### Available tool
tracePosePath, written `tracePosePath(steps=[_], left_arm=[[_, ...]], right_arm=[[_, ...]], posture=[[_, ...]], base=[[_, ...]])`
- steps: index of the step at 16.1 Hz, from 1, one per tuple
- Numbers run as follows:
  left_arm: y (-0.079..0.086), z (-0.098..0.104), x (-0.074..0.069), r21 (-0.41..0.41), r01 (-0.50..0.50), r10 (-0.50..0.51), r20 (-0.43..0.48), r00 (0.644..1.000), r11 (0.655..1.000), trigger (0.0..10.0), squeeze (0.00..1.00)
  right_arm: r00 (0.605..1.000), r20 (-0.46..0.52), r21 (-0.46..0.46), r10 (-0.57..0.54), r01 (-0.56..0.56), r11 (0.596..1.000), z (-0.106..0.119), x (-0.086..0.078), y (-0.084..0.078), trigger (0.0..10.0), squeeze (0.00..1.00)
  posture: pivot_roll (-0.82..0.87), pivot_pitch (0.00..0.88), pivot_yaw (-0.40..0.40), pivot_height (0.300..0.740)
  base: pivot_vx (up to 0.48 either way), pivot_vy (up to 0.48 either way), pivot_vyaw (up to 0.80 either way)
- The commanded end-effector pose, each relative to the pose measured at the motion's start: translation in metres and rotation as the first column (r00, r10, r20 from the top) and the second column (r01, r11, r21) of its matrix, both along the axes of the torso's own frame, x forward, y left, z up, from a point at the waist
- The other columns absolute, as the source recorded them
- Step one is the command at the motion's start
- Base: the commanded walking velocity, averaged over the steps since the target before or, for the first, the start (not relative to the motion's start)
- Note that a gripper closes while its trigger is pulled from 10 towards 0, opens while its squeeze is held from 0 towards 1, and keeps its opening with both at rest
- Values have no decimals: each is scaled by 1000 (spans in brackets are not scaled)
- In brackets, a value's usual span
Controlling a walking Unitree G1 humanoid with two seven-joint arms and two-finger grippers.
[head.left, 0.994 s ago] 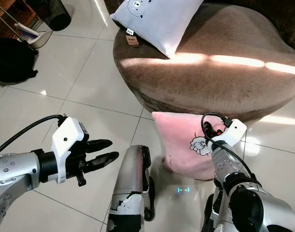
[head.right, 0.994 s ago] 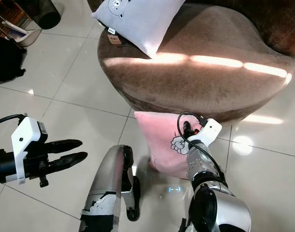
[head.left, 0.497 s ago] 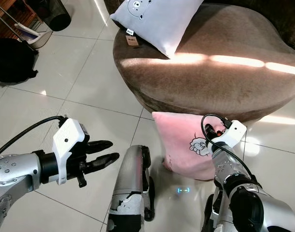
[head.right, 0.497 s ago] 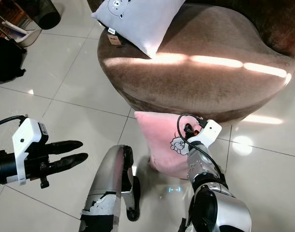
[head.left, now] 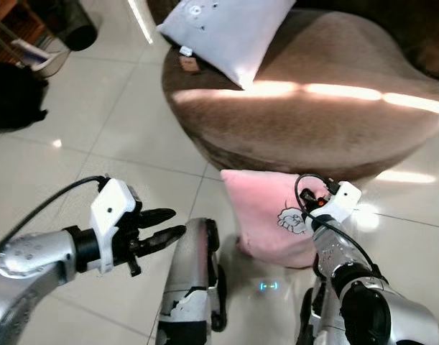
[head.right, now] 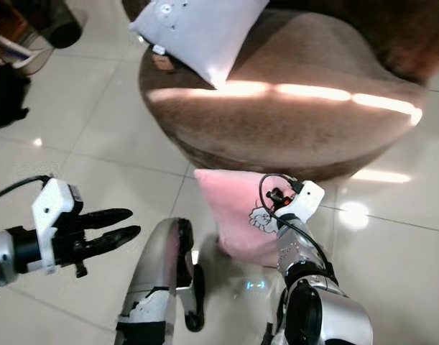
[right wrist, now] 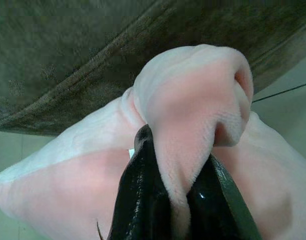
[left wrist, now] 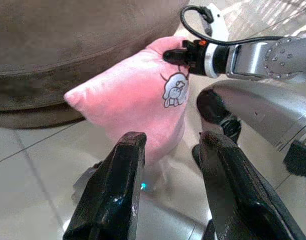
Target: Move the pillow to the sofa from floor
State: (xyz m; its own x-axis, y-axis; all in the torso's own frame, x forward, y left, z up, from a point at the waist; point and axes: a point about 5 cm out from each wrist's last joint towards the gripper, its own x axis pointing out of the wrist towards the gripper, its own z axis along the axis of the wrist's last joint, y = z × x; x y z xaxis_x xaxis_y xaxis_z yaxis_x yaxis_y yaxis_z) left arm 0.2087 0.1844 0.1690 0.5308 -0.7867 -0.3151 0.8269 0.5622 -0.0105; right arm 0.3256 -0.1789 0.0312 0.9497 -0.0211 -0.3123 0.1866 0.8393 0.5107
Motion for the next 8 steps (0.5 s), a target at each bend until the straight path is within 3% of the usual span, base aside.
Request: tracePosePath(steps=[1,5,8], left_arm=[[1,-12,-1,3,-27,27,-25,999,1000,10000,0],[2,-43,14,-2,-195,195,11,981,981,10000,0],[4,-50,24,-62,-332,335,61,940,941,10000,0]], right_arm=[[999,-28,29,27,-26,999,-10,-8,7,0,0],[997,60,82,57,-62,995,-3,-5,12,0,0],[968,241,112,67,-96,989,24,1,20,0,0]], posture=[[264,213,138,547],[138,139,88,547],[54,107,83,547]], base=[[0,0,0],[0,0,0],[0,0,0]])
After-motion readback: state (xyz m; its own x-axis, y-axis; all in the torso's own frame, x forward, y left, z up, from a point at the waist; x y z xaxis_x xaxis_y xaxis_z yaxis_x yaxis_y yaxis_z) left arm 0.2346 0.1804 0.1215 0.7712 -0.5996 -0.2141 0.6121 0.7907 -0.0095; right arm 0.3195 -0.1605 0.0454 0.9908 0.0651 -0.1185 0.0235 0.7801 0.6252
